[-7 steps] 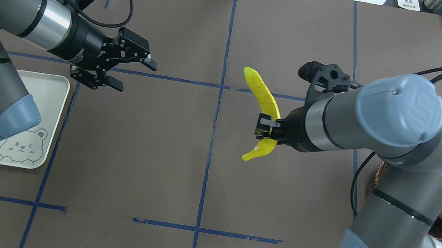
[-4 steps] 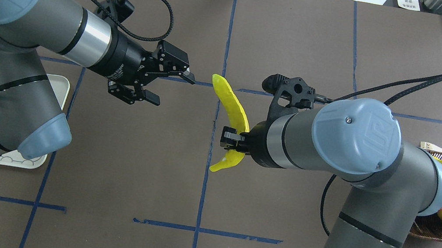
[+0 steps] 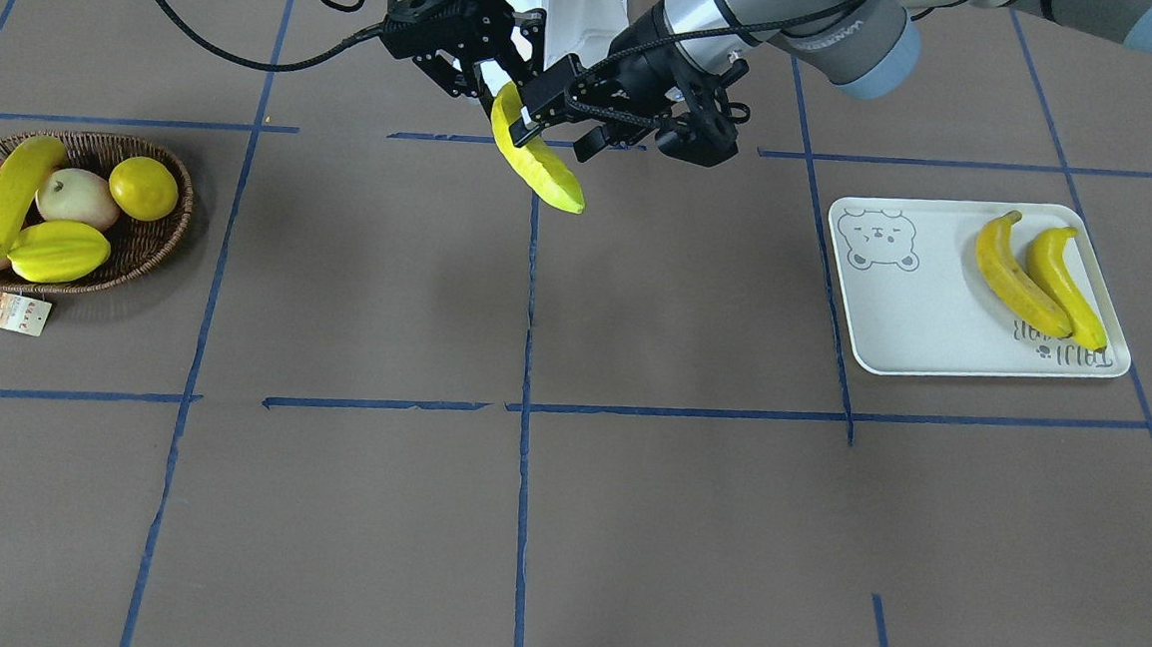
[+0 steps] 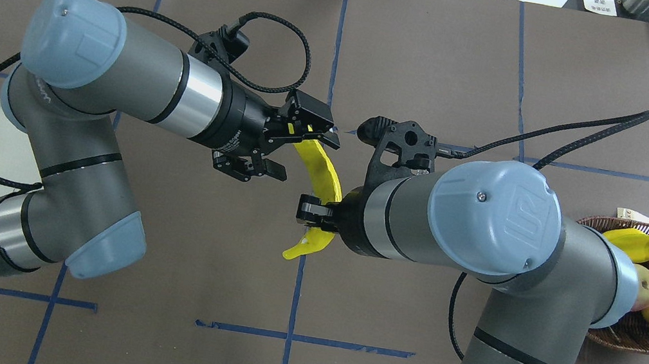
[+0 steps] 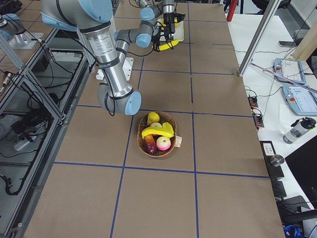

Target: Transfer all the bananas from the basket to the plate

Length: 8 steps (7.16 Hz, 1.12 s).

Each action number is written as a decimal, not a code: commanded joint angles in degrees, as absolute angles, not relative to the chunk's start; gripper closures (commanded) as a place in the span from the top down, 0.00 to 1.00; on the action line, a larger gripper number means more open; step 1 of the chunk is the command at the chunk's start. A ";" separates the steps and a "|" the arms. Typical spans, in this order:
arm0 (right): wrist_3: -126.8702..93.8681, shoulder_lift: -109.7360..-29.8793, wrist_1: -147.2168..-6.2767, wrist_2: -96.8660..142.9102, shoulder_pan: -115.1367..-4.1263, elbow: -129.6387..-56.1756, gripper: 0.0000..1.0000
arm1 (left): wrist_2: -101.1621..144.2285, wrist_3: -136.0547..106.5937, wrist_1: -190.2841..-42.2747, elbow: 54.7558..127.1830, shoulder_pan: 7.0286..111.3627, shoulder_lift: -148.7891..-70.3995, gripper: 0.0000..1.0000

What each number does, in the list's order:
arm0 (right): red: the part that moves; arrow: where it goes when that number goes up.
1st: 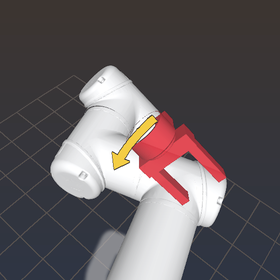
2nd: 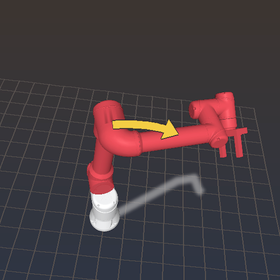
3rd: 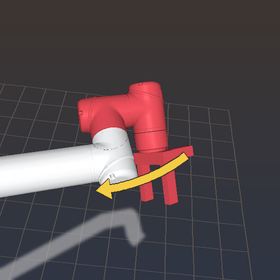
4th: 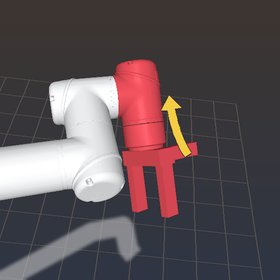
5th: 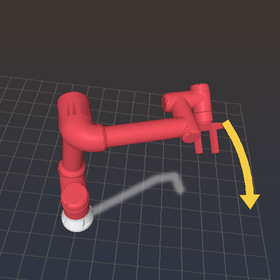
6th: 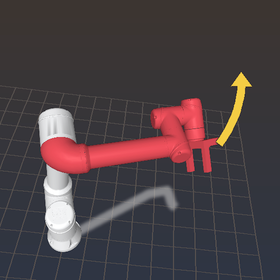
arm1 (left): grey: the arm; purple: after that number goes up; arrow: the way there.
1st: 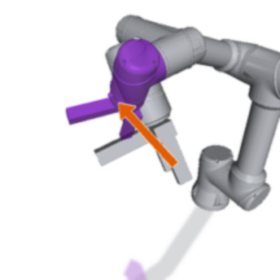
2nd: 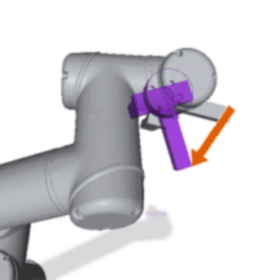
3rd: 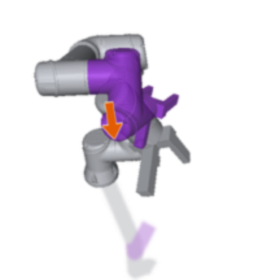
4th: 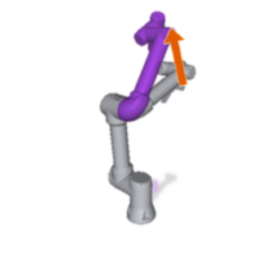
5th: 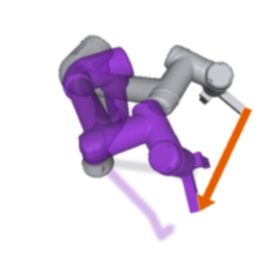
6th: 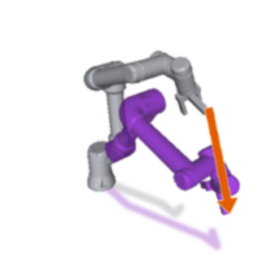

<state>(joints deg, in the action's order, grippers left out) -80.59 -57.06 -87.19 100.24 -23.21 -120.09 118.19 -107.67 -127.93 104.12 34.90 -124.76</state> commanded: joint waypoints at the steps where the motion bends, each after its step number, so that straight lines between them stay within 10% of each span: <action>1: -80.60 -56.87 -87.19 100.20 -23.03 -120.23 0.01 | 116.81 -107.75 -127.97 103.28 34.01 -125.33 0.96; 3: -80.60 -56.87 -87.19 100.20 -22.94 -120.23 0.01 | 116.81 -107.84 -128.06 102.83 34.01 -125.33 0.84; 5: -80.60 -56.87 -87.19 100.20 -22.94 -120.23 0.05 | 116.89 -107.84 -128.14 102.92 34.01 -125.33 0.03; 7: -80.60 -56.78 -87.27 100.20 -23.03 -120.85 0.99 | 116.89 -107.84 -128.14 103.01 34.10 -125.16 0.00; 8: -80.60 -56.86 -87.28 100.20 -23.03 -121.02 1.00 | 116.89 -107.84 -128.14 103.09 34.10 -125.07 0.00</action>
<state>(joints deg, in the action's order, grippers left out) -80.59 -56.80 -87.23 100.22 -22.99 -120.74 116.88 -107.86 -128.13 103.01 34.06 -125.16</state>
